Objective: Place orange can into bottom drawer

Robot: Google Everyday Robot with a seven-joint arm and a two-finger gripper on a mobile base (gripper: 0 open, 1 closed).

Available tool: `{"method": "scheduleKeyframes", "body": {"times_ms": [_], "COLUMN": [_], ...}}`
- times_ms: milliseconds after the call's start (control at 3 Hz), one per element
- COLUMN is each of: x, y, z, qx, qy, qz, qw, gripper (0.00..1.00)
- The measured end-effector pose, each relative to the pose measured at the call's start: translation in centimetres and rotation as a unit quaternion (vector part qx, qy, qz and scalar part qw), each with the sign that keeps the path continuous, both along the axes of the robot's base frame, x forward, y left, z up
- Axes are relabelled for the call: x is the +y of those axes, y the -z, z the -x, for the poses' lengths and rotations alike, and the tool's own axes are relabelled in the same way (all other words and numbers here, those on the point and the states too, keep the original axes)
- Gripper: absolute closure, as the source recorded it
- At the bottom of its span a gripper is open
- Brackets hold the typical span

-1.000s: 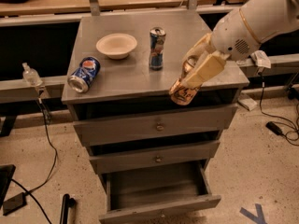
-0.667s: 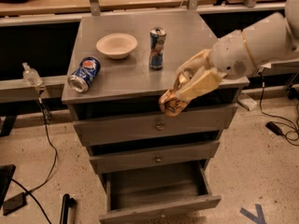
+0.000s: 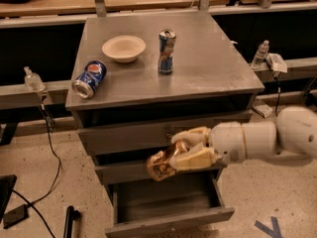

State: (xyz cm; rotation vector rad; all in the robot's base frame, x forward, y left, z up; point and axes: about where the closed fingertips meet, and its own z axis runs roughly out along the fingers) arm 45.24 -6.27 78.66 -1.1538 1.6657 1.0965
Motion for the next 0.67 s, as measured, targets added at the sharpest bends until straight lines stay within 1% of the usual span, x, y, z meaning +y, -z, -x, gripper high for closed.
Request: {"method": "scheduleKeyframes", "body": {"times_ms": [333, 667], "x": [1.1, -0.6], "y": [2.9, 4.3], "z": [2.4, 1.3], "qx": [0.034, 0.050], "qy": [-0.018, 0.003], "qz": [0.002, -0.021], "qw": [0.9993, 0.9985], "gripper": [1.00, 1.00]}}
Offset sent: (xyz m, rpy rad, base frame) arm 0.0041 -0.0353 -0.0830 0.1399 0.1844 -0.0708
